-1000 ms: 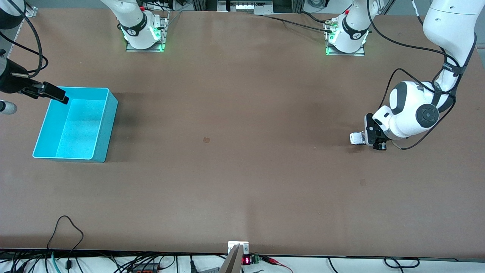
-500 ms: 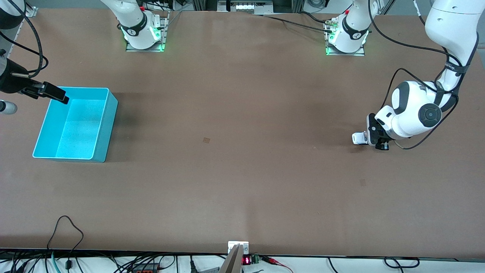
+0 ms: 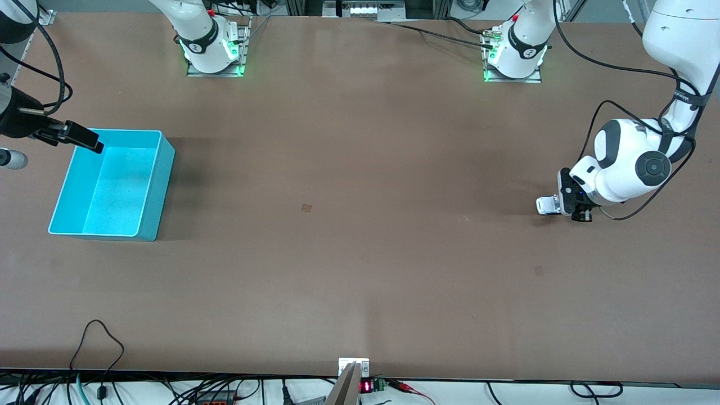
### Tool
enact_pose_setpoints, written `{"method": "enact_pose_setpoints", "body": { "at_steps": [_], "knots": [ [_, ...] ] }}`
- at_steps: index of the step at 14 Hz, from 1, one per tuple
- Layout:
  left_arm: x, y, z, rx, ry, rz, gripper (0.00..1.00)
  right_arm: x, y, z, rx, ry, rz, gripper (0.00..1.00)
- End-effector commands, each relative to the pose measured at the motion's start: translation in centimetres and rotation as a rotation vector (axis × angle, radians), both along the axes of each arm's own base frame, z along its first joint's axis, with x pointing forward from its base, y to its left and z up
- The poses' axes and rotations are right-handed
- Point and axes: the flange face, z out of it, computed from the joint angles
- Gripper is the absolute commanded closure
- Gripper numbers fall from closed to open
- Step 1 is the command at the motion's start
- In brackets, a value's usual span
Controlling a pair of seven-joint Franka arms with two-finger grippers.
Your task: Wind and store white jeep toy
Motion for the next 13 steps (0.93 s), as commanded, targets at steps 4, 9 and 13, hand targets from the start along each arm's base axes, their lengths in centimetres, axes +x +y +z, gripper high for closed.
{"method": "enact_pose_setpoints", "body": {
  "at_steps": [4,9,13],
  "knots": [
    [-1.7,3.4,-4.4,-0.011,0.041,0.030,0.86,-0.4,0.5,0.2,-0.003,0.019,0.028,0.00],
    [-2.1,6.1,-5.4,-0.018,0.048,0.013,0.86,-0.5,1.1,0.1,-0.004,0.026,0.038,0.00],
    [-2.1,9.4,-6.1,-0.033,0.043,-0.010,0.86,-0.5,1.5,0.1,-0.003,0.026,0.045,0.00]
  ]
}}
